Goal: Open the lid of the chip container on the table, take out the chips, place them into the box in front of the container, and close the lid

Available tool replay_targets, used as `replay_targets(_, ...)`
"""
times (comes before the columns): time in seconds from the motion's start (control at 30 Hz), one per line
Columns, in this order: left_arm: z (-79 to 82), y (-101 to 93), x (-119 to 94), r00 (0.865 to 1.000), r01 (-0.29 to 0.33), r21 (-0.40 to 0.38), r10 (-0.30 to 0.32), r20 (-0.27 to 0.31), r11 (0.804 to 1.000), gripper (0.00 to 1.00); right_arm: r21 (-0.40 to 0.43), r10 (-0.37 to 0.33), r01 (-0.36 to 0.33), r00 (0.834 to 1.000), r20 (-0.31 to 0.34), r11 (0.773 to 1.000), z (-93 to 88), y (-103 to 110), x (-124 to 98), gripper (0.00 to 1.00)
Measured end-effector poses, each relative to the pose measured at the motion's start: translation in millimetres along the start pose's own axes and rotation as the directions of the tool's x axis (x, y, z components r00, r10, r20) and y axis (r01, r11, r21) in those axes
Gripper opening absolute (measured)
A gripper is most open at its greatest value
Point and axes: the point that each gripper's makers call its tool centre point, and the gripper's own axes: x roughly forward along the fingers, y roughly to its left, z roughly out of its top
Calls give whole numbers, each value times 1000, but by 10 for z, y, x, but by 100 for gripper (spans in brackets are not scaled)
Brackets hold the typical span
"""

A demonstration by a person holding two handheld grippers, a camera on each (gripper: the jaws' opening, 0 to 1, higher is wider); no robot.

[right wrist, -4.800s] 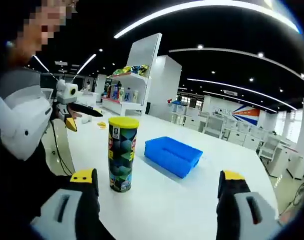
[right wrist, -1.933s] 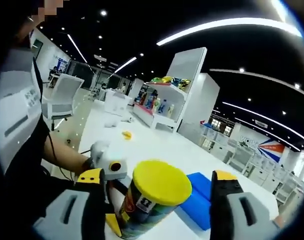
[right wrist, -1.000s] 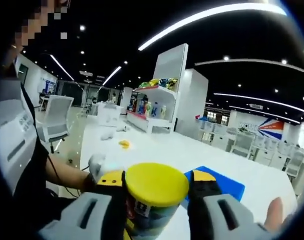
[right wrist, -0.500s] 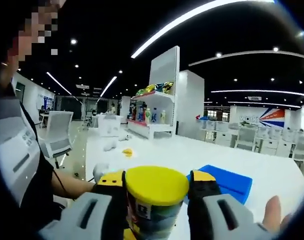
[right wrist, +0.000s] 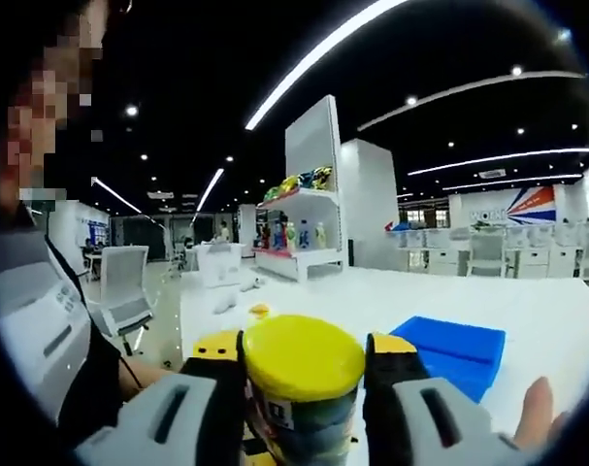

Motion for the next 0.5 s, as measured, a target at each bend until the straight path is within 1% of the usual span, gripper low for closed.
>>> replay_targets(0.03, -2, -6, 3, 1000, 2, 0, -2, 1, 1000, 50, 26, 18, -18, 999, 36, 999, 74, 8, -18, 41)
replay_targets(0.07, -2, -7, 3, 1000, 2, -1, -2, 1, 1000, 50, 35, 24, -26, 999, 41, 999, 103, 4, -41, 41)
replay_targets(0.1, -3, -7, 3, 1000, 2, -2, -2, 2, 1000, 50, 40, 22, -24, 998, 59, 999, 169, -20, -75, 41)
replay_targets(0.13, -4, -11, 6, 1000, 2, -2, -2, 2, 1000, 50, 41, 19, -22, 998, 64, 999, 188, -29, -86, 41)
replay_targets(0.17, -5, -13, 7, 1000, 2, -2, -2, 2, 1000, 50, 33, 1, -4, 997, 72, 999, 252, -72, -123, 41)
replay_targets(0.23, -6, -15, 9, 1000, 1, -3, -1, 3, 1000, 50, -23, -67, 70, 992, 103, 997, 405, -224, -207, 41)
replay_targets(0.27, -7, -17, 10, 1000, 1, -3, -1, 4, 1000, 50, -39, -95, 100, 989, 109, 994, 458, -285, -247, 41)
replay_targets(0.3, -8, -19, 12, 1000, 1, -3, -1, 4, 1000, 50, -58, -134, 142, 983, 126, 988, 550, -377, -313, 41)
replay_targets(0.33, -8, -19, 12, 1000, 1, -4, -1, 5, 1000, 50, -71, -154, 165, 978, 138, 984, 610, -427, -359, 41)
replay_targets(0.37, -10, -22, 15, 1000, 1, -4, -1, 4, 1000, 50, -90, -186, 201, 971, 152, 975, 684, -504, -430, 41)
replay_targets(0.47, -12, -25, 18, 1000, 1, -5, -1, 5, 1000, 50, -121, -264, 287, 948, 175, 950, 798, -683, -571, 41)
replay_targets(0.5, -13, -27, 19, 1000, 1, -5, -1, 5, 1000, 50, -143, -302, 330, 935, 187, 933, 839, -770, -639, 41)
